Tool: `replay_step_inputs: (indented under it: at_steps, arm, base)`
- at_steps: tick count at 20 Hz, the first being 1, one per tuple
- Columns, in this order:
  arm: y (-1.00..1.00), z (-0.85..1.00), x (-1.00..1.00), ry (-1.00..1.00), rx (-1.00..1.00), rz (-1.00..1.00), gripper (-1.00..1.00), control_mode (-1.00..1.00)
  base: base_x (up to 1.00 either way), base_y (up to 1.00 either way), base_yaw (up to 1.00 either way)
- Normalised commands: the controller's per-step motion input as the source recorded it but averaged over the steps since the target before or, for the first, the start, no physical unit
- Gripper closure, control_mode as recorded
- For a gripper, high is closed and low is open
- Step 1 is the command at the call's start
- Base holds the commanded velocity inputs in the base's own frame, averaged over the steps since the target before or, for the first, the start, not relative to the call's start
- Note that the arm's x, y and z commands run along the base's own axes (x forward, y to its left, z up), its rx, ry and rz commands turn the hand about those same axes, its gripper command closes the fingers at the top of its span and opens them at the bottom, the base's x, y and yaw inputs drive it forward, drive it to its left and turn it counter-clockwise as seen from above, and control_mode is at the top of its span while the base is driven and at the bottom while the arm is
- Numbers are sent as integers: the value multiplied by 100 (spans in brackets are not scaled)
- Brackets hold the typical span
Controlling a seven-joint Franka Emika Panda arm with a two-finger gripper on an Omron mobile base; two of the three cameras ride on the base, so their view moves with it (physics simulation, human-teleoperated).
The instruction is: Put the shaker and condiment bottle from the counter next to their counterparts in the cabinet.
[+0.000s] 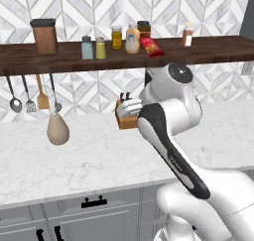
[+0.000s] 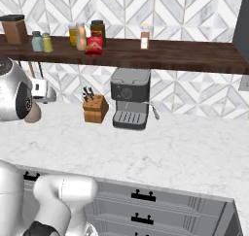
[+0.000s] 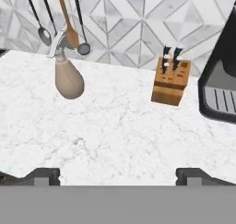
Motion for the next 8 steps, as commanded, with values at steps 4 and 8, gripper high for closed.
replay_step_inputs:
  at_steps: [4,8]
  arm:
    - [-38,-100,-91,-26,12,0,-100,-100]
    - [-17,-100,-36,-6,3,2,-100,-100]
  base:
    - [0,0,0]
    - [0,0,0]
